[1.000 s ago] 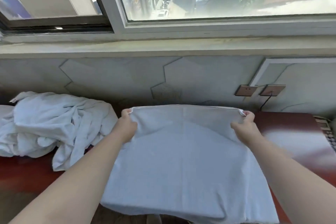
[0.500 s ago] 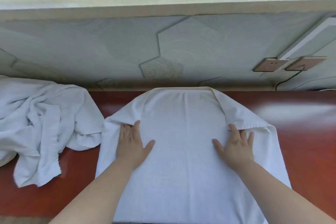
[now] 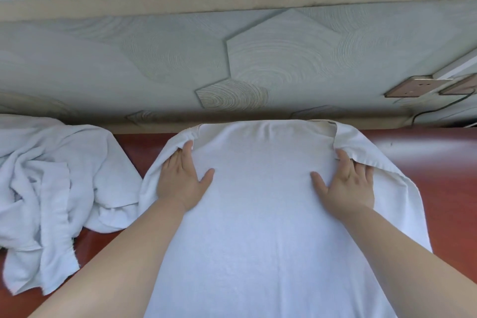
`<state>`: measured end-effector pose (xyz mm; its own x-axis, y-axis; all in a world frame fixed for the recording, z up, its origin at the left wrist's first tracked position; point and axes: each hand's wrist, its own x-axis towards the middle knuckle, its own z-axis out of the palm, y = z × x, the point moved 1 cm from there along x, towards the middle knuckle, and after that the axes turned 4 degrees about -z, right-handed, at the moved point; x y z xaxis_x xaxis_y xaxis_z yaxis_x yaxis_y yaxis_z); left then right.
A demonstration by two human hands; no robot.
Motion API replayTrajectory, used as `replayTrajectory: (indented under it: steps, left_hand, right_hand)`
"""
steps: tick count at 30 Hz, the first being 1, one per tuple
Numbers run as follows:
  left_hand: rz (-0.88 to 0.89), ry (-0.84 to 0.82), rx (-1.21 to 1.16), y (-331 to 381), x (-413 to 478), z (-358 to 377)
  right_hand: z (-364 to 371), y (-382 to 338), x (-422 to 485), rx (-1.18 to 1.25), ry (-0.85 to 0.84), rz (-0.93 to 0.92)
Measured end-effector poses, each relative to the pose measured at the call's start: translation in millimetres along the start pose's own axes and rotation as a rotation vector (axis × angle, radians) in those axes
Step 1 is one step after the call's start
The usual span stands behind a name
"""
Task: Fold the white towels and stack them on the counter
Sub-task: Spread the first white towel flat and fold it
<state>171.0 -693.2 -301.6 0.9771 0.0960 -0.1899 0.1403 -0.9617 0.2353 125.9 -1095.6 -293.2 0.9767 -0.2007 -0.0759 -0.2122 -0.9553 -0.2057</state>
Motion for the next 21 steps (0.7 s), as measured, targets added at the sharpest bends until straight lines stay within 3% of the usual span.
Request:
replayTrajectory:
  steps: [5,10,15,18,21]
  left_hand:
    - [-0.006,-0.018,-0.023,7.2,26.7,-13.5]
    - [-0.033,0.071,-0.186,2.4,61.2,-44.9]
    - [-0.112,-0.063,-0.352,-15.1,93.0,-64.5]
    - [-0.037,-0.064,-0.107,-13.2,89.5,-61.4]
    - [0.092,-0.088,0.073,8.9,51.2,-47.2]
  right_hand:
    - [0.9,-1.7,12.2,0.042,-0.031,0.045]
    - [-23.1,13.8,45.0,0.249,0.114,0.172]
    - [-41.3,37.5,93.0,0.224,-0.147,0.299]
    - [-41.7,27.6,88.6,0.133,-0.194,0.23]
    - [-36.1,-1.7,55.5,0.027,-0.141,-0.012]
